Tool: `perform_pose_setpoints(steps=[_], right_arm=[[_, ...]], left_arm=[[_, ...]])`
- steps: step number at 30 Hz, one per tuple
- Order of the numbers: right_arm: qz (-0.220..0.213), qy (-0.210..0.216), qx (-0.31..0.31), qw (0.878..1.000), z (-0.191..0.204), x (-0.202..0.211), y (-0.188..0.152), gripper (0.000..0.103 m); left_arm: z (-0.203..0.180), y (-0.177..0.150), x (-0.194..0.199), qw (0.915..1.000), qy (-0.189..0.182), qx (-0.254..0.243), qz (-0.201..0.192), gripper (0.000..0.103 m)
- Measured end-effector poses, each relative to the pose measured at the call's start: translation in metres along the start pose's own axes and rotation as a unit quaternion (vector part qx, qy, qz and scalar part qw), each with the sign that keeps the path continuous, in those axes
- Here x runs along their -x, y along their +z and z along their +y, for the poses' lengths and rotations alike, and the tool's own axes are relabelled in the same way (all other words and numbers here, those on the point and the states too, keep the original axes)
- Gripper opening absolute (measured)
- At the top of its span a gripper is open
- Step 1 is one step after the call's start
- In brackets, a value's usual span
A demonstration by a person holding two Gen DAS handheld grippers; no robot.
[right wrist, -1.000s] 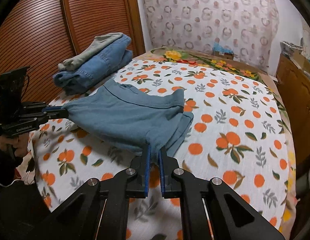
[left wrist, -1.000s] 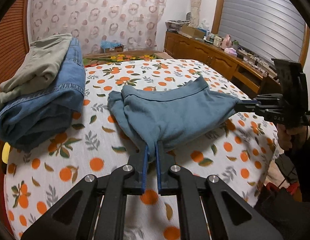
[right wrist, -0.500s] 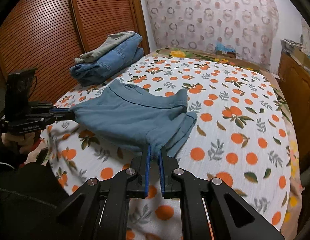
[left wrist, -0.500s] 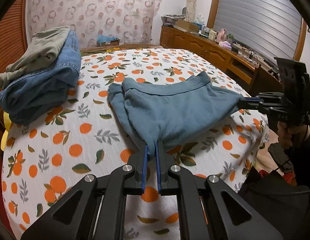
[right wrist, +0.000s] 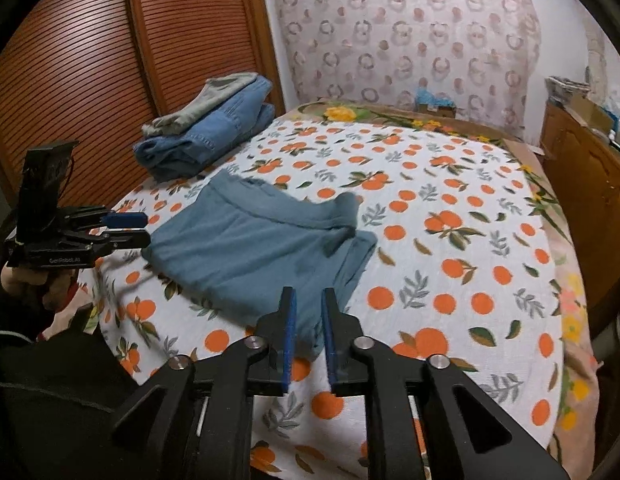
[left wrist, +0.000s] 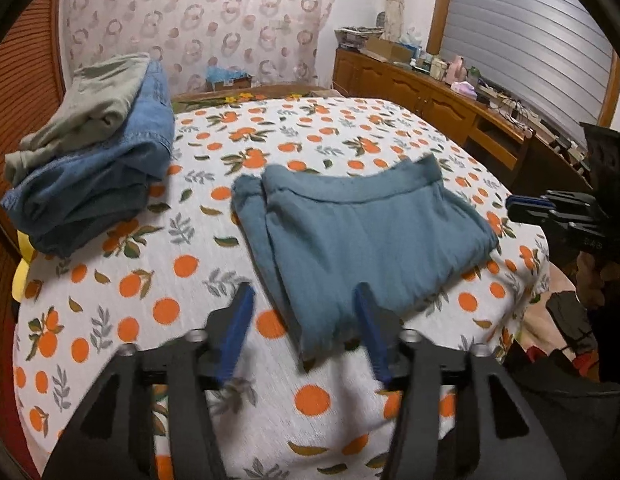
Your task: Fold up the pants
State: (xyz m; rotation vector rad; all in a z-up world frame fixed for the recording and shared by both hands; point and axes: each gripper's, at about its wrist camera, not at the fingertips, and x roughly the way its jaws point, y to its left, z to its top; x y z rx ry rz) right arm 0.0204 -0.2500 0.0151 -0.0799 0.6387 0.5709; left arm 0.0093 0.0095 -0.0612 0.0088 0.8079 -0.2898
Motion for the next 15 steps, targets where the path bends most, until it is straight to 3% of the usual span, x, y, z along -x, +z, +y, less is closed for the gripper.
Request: perform_pose_setpoints(steps=[2,9,15], right_arm=[[-0.004,-0.007,-0.004,1.000,-0.001,0.002,0.002,0.028],[0.006,-0.033,-0.016,0.999,0.000,-0.016,0.011,0.044],[0.026,-0.052,-0.031,0.998,-0.003,-0.049,0.021,0.048]], left_arm=[[0.003,0.003,-0.002,1.0000,0.000,0.004,-0.005,0.078],[0.012,0.016,-0.024,0.9997,0.020,0.012,0.007,0.078],[0.018,0.030,-0.042,0.9995,0.022,0.017,0.017,0.078]])
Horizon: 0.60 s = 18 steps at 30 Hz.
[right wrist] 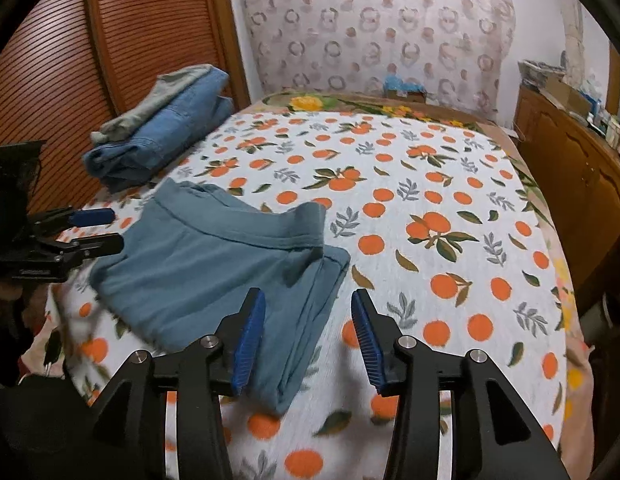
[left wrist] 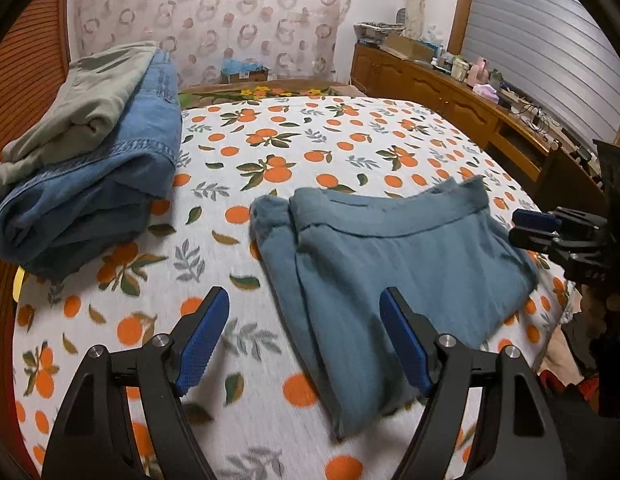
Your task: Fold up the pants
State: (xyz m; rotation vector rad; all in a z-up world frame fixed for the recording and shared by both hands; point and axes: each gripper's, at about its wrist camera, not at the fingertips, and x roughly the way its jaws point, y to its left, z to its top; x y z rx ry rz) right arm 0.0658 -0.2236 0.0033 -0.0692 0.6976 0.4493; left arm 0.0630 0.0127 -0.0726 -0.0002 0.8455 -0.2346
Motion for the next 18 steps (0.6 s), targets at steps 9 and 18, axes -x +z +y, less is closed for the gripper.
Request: perform_pose_setpoints(steps=[9,18], right_arm=[[0.025,-0.029,-0.030,0.999,0.003,-0.033,0.012,0.056],[0.025,-0.037,-0.035,0.998,0.006,-0.044,0.015,0.062]], left_arm=[[0.008,0.015,-0.035,0.9994,0.005,0.008,0.033,0.078],[0.006,0.015,-0.041,0.9994,0.009,0.003,0.032,0.079]])
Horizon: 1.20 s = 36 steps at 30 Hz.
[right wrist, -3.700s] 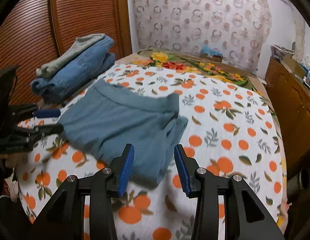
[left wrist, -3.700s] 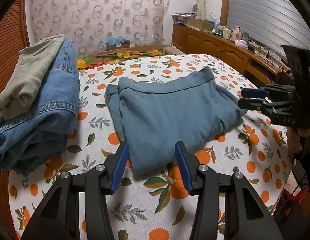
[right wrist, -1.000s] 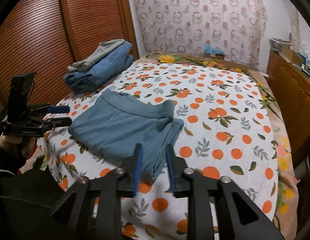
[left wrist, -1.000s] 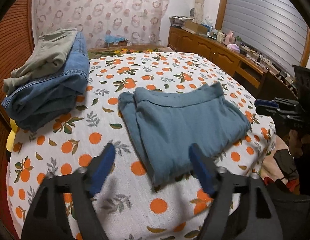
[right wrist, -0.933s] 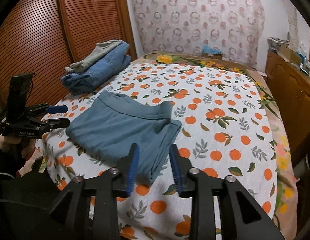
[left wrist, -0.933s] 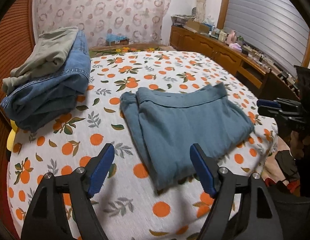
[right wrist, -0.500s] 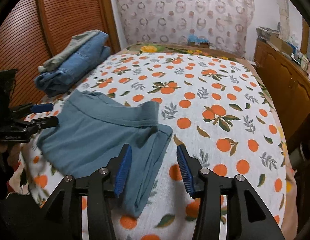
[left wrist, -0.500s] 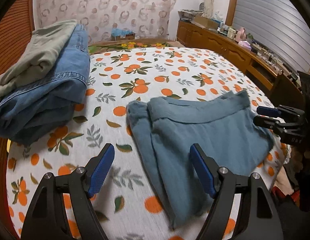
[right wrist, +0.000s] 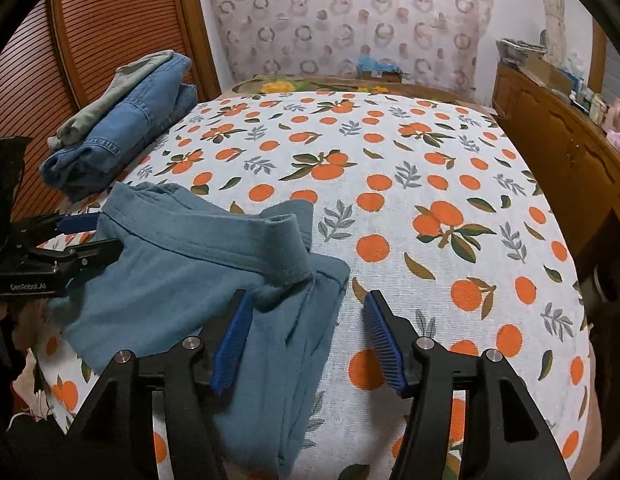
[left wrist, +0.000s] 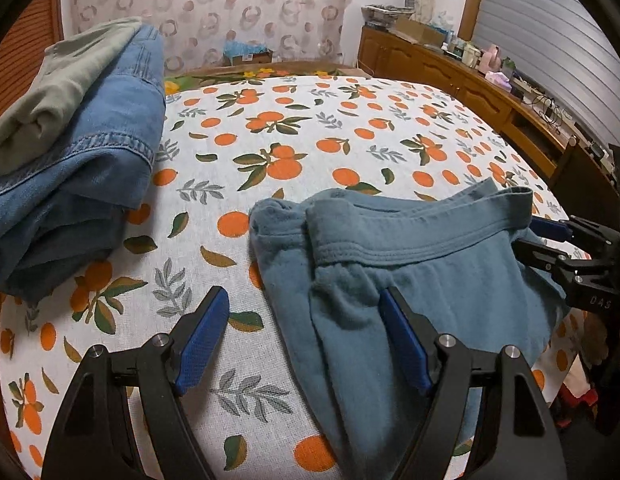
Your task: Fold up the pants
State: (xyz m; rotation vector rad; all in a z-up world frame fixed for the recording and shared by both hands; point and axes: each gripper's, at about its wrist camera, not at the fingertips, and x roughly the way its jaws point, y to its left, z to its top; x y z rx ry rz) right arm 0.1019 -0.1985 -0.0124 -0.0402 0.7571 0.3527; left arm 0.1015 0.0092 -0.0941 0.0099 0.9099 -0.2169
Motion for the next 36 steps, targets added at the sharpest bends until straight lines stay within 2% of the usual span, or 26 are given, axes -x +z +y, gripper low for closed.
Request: perform_pose_setpoints(steps=[3,10,16,24,29,35,36], right_arm=[[-0.001,0.000,-0.001,1.000,0.002,-0.001,0.000,0.065],[-0.005,-0.016,0.015,1.000,0.007,-0.005,-0.001,0.066],[-0.017,-0.020,0.025,0.999,0.009,-0.004,-0.006,0.068],[0.002,-0.015,0.025,1.000,0.005,-0.002,-0.007,0.083],[-0.001,0.002,0.009,1.000,-0.002,0.004,-0.009,0.084],[-0.005,0.020,0.008,1.000,-0.007,0.009,-0.013,0.084],[-0.003,0.015,0.015,1.000,-0.006,0.008,-0.014,0.079]], left_arm=[[-0.001,-0.001,0.000,1.0000,0.004,-0.005,-0.002,0.079],[0.000,-0.004,0.001,0.9999,0.001,-0.004,-0.015,0.079],[0.000,-0.003,0.001,0.9999,0.002,-0.005,-0.011,0.079],[-0.001,-0.003,0.001,0.9999,0.000,-0.007,-0.013,0.079],[0.003,0.000,0.001,0.9999,-0.014,0.003,-0.005,0.079],[0.009,0.001,0.004,0.9985,-0.049,0.023,-0.013,0.078],[0.008,0.002,0.005,0.9985,-0.049,0.021,-0.015,0.077]])
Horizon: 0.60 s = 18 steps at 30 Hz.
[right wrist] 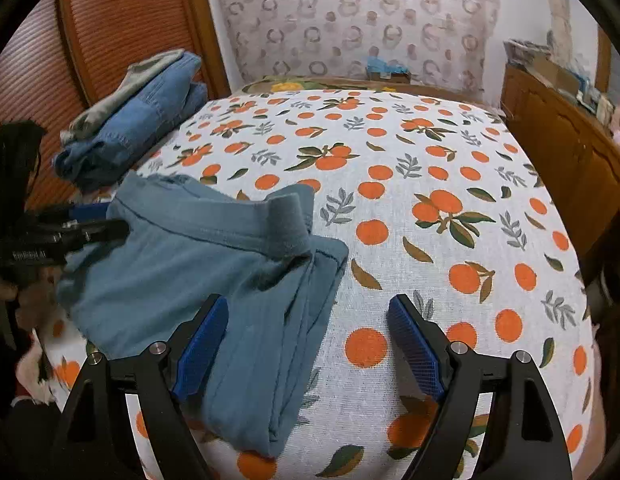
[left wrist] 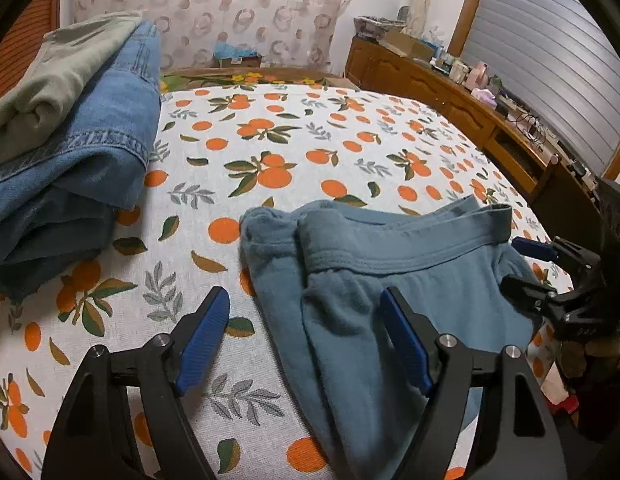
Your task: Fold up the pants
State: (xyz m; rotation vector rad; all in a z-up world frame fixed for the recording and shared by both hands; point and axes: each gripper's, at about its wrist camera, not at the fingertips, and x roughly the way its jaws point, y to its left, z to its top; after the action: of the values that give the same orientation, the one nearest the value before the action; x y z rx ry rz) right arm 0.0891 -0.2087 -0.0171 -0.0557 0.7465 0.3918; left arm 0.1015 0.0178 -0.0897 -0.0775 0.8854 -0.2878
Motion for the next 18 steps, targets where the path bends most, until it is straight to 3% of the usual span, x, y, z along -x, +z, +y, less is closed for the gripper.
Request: perform_pose_setpoints(steps=[6,8,16,18], right_arm=[[0.005,0.009,0.018,1.000,0.005,-0.003,0.007,0.043],[0.007,0.014,0.019,1.000,0.004,-0.007,0.011,0.040],[-0.002,0.039,0.002,0.999,-0.005,-0.012,0.014,0.024],[-0.002,0.050,0.000,0.999,-0.006,-0.014,0.014,0.016]], left_arm=[[0.002,0.006,-0.001,1.0000,-0.007,0.001,-0.005,0.066],[0.004,0.008,-0.002,0.9999,-0.010,0.004,-0.005,0.060],[0.007,0.005,-0.007,0.9998,-0.019,0.008,-0.009,0.060],[0.006,0.005,-0.007,0.9997,-0.023,0.005,-0.011,0.045]])
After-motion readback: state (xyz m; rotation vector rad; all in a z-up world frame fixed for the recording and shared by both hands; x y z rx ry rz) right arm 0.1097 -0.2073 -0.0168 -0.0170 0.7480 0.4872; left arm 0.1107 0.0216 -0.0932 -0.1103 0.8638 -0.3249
